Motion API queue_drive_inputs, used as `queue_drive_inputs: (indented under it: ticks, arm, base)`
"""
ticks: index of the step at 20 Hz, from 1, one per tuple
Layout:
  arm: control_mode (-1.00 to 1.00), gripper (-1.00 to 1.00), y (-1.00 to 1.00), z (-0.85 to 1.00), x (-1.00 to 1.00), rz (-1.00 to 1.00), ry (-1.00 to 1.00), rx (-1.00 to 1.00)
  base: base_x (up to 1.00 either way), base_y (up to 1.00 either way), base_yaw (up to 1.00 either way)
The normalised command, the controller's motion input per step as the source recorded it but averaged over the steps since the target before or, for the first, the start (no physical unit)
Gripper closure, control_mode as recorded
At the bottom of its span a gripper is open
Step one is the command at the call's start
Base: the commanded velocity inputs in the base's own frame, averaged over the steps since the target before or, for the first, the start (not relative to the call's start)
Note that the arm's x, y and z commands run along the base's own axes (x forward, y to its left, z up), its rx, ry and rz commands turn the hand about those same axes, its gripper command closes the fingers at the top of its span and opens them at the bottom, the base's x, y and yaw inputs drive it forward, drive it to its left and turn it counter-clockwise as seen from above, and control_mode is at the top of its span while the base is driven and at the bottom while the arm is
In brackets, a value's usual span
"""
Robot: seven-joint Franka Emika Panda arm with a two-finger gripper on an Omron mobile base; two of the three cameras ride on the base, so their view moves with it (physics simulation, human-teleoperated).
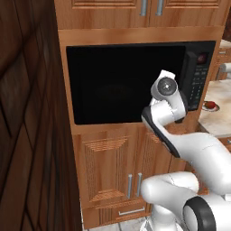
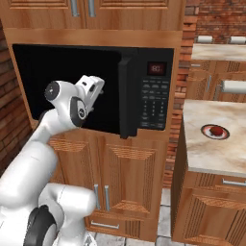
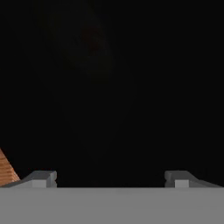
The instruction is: Remove the mango from the bowl and place it on the small plate. Then place the bowl with only the shrimp in the microwave, close the door, and press the start button to microwave the shrimp.
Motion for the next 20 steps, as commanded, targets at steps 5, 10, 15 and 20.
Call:
queue_drive_inputs:
  ticks: [5,10,15,20]
  arm:
    - [-1.00,-1.00,-0.01,0.00,0.61,0.00,0.00,0.04]
    - [-1.00,-1.00,-0.03,0.00,0.58,0.00,-0.01,0.05]
    - [-1.00,-1.00,0.00,-0.01,0.36,0.00,-0.02,0.04]
    - [-1.00,-1.00,-0.10,0.00,-0.65,0.00,-0.10,0.07]
  base:
    - [0.00,0.00,0.00]
    - [0.00,0.00,0.00]
    - [0.00,0.00,0.00]
    - [0.00,0.00,0.00]
